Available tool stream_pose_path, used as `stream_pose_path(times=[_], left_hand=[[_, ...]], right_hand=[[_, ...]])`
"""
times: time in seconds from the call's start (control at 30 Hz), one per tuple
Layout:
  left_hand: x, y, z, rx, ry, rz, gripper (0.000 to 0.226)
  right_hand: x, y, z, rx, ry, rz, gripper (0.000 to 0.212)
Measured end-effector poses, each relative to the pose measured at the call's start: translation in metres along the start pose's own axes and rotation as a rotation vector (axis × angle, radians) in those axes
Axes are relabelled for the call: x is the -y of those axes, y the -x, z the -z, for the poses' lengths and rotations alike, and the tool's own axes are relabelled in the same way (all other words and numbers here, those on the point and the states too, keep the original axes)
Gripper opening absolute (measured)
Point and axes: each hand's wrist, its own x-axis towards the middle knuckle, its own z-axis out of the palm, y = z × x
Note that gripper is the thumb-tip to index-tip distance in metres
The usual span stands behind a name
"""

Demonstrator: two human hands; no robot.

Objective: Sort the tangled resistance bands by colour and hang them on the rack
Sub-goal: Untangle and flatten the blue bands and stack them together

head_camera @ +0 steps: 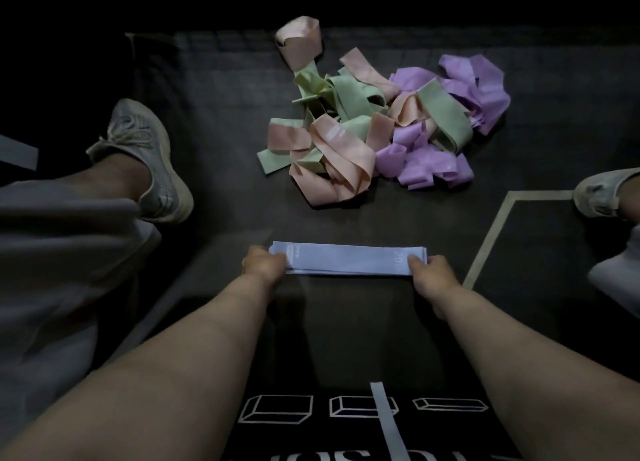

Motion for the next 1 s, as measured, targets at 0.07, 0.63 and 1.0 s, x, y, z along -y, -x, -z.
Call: stream_pose_path(times=[0.07, 0.63, 1.0], left_hand=[[-0.001, -0.001, 0.001, 0.007, 0.027, 0.001, 0.04], [0.001, 0.008, 0.001, 0.088, 0.151, -0.048, 0.032], [-0.004, 0.015, 0.022, 0.099, -0.076, -0.448, 0.022]], right_hand=[[-0.006, -0.011, -0.002, 0.007, -0.027, -0.024, 0.066], [0.022, 0.015, 0.014, 0.045, -0.166, 0.037, 0.025], [0.029, 0.016, 0.035, 0.077, -0.123, 0.251, 0.026]])
